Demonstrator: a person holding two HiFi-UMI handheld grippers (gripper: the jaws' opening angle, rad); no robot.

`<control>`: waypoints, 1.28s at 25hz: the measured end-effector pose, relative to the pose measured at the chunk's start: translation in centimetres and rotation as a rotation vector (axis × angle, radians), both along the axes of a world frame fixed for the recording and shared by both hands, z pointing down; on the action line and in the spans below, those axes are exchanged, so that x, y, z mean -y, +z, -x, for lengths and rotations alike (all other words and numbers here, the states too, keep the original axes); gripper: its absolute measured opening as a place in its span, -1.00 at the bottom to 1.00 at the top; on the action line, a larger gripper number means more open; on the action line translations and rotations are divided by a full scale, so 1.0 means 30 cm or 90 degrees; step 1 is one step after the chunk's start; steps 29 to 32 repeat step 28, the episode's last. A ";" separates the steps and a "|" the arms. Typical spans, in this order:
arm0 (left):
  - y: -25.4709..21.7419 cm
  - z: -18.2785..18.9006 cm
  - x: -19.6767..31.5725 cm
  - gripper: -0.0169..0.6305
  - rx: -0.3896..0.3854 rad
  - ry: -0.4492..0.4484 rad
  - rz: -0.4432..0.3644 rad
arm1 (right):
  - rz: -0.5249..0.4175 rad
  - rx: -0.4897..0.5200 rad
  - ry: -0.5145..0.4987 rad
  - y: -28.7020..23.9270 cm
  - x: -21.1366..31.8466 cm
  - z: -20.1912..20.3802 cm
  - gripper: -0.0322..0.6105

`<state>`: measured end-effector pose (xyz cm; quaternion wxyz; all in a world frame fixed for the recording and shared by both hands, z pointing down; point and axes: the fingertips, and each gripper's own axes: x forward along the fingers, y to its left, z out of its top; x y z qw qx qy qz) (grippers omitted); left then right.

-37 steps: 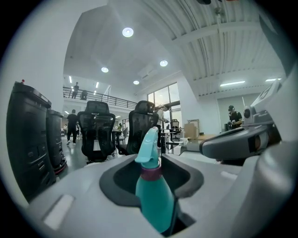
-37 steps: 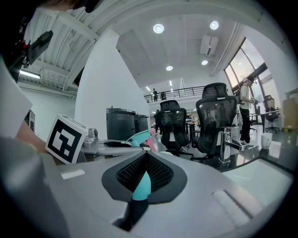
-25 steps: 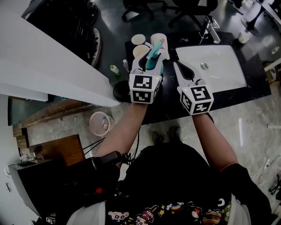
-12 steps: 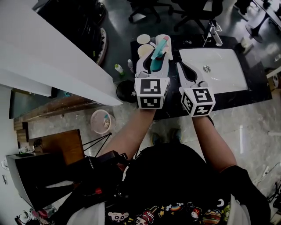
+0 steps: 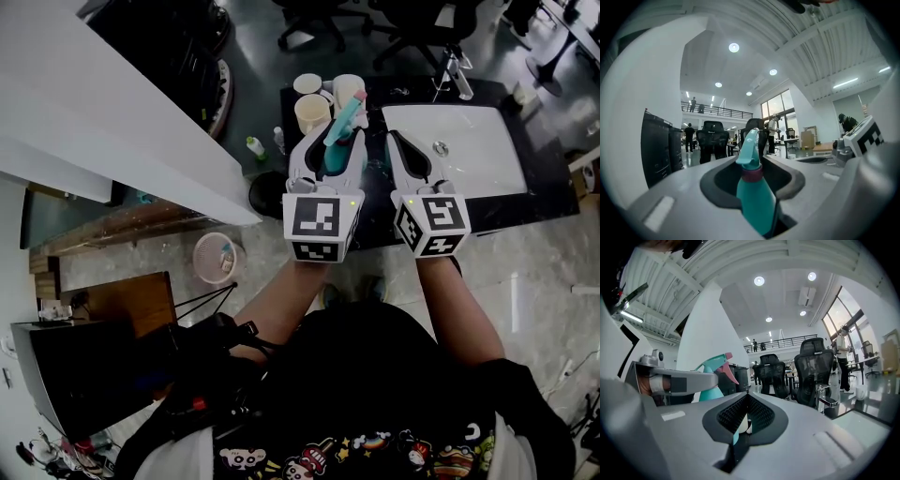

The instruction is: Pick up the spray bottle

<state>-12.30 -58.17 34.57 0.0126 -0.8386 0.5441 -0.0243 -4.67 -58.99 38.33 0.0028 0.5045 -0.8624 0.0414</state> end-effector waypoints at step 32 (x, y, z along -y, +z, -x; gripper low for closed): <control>0.065 0.093 0.040 -0.50 -0.006 -0.027 0.034 | -0.025 -0.027 -0.014 -0.057 0.028 0.065 -0.83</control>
